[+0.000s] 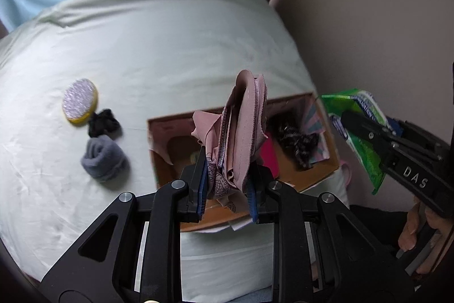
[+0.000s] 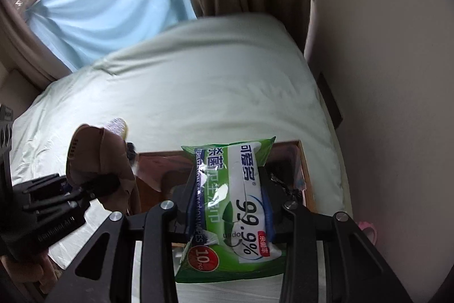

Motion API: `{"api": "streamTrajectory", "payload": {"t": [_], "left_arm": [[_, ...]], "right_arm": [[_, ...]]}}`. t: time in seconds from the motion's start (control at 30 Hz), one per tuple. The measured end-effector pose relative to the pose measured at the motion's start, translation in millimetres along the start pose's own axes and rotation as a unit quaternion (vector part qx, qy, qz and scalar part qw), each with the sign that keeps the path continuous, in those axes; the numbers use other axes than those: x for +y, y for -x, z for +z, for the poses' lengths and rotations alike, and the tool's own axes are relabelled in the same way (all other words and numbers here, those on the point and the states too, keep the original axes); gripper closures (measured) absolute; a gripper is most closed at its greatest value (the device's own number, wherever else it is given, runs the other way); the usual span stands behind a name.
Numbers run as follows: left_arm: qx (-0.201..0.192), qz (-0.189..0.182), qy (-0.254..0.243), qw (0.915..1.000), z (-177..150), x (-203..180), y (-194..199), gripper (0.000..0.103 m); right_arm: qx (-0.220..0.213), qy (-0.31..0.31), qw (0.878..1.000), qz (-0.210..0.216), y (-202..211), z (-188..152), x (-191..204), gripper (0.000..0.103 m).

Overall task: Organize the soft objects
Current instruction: 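Carry the scrunchie and wipes pack over the cardboard box with both tools, then open both tools to drop the scrunchie and wipes into the box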

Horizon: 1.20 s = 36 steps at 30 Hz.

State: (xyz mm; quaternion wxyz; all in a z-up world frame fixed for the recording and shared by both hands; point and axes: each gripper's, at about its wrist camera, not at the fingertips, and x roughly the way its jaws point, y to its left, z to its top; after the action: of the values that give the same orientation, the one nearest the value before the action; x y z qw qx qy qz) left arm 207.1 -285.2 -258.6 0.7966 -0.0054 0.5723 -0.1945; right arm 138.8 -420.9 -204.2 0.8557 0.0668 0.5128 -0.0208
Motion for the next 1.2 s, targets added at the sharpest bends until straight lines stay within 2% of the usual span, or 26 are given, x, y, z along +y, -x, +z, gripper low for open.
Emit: {"api": "streamTrajectory", "payload": {"t": [0.27,0.47,0.5,0.57,0.6,0.63,0.73,0.93,1.2], "left_arm": [[0.082,0.009,0.001,0.9966,8,-8,-89,0.083],[0.119,0.022,-0.020,0.9925,7,-19,-119,0.083],[0.116,0.027,-0.026,0.9925,7,-22,-118,0.079],[0.114,0.037,-0.041,0.9920,6,-26,-114,0.040],[0.113,0.045,-0.047,0.9915,6,-27,-112,0.002],[0.105,0.048,-0.051,0.9920,5,-26,-108,0.001],[0.102,0.028,-0.042,0.9935,1,-18,-97,0.000],[0.088,0.022,-0.013,0.9958,-4,-5,-73,0.000],[0.039,0.015,-0.005,0.9991,-12,3,-15,0.000]], "right_arm": [[0.074,-0.055,0.996,0.002,-77,-4,-42,0.069],[0.108,-0.081,0.991,0.013,-109,-4,-57,0.069],[0.109,-0.086,0.990,0.013,-112,-4,-58,0.067],[0.107,-0.089,0.990,0.003,-115,-3,-59,0.043],[0.103,-0.093,0.990,-0.002,-116,-3,-60,0.015],[0.099,-0.097,0.990,-0.001,-115,-3,-62,0.000],[0.082,-0.101,0.991,0.002,-106,-6,-65,0.000],[0.068,-0.112,0.991,0.017,-90,-13,-67,0.000],[0.032,-0.085,0.995,0.028,-44,-8,-46,0.000]]}}
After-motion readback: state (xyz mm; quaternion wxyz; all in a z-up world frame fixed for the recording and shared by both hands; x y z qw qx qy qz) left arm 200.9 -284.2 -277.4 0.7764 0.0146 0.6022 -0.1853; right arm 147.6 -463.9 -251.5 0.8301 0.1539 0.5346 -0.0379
